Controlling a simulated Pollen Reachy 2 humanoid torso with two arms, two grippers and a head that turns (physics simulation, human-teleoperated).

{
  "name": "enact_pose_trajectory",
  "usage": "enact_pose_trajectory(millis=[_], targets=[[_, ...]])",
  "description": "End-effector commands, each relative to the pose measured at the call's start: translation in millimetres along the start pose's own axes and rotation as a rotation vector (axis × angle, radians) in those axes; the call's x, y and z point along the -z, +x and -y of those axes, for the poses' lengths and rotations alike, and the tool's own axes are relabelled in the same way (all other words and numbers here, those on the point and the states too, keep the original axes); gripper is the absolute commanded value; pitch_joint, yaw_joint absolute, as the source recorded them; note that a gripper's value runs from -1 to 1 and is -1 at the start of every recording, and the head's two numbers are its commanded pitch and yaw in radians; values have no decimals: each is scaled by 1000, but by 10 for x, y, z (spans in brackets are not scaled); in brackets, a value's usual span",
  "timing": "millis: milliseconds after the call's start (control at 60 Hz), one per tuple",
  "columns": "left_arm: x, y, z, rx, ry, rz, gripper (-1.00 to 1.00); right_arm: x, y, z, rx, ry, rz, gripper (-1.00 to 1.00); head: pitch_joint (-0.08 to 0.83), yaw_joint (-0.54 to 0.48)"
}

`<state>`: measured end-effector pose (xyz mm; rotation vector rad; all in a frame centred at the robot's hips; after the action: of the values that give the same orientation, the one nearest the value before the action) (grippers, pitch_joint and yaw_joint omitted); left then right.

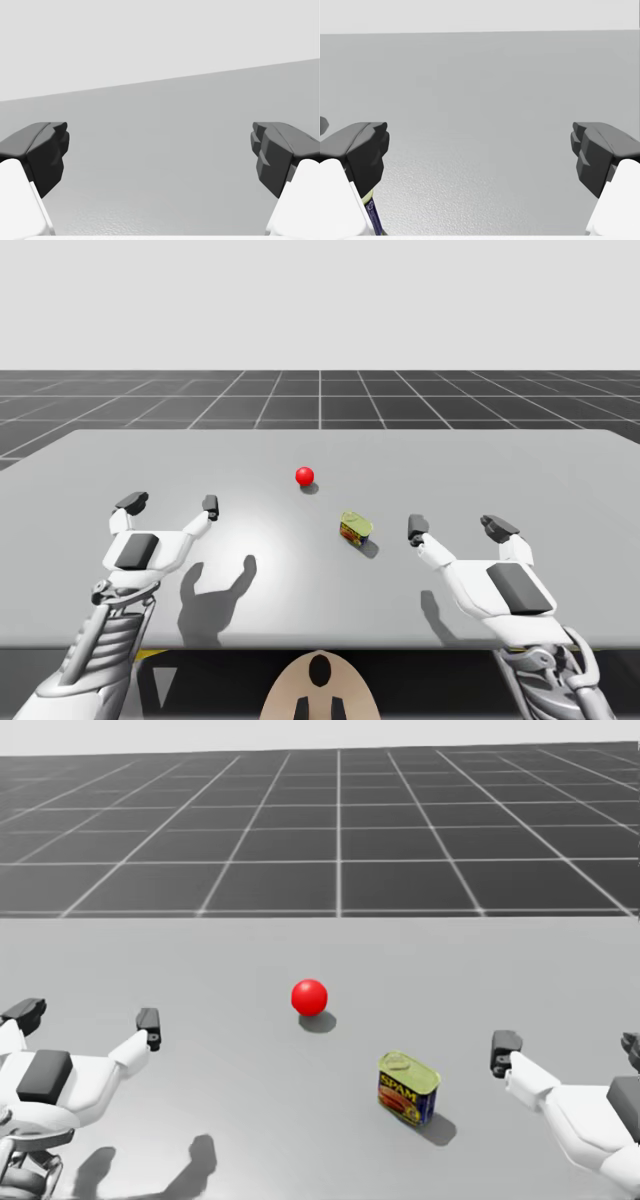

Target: Watch the red light. When it turns green, pick up the object.

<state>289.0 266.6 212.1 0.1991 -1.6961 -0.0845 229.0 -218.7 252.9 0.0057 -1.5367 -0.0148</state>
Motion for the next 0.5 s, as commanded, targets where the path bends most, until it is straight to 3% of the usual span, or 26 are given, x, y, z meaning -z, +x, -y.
enact_pose_trajectory(millis=[17, 500], targets=[[6, -3, 2, 5, -1, -1, -1000, -5, -14, -27, 14, -1, -3, -1000, 417, 61], [4, -5, 8, 6, 1, -6, -1000, -8, -21, -27, 6, -7, -5, -1000, 450, 70]])
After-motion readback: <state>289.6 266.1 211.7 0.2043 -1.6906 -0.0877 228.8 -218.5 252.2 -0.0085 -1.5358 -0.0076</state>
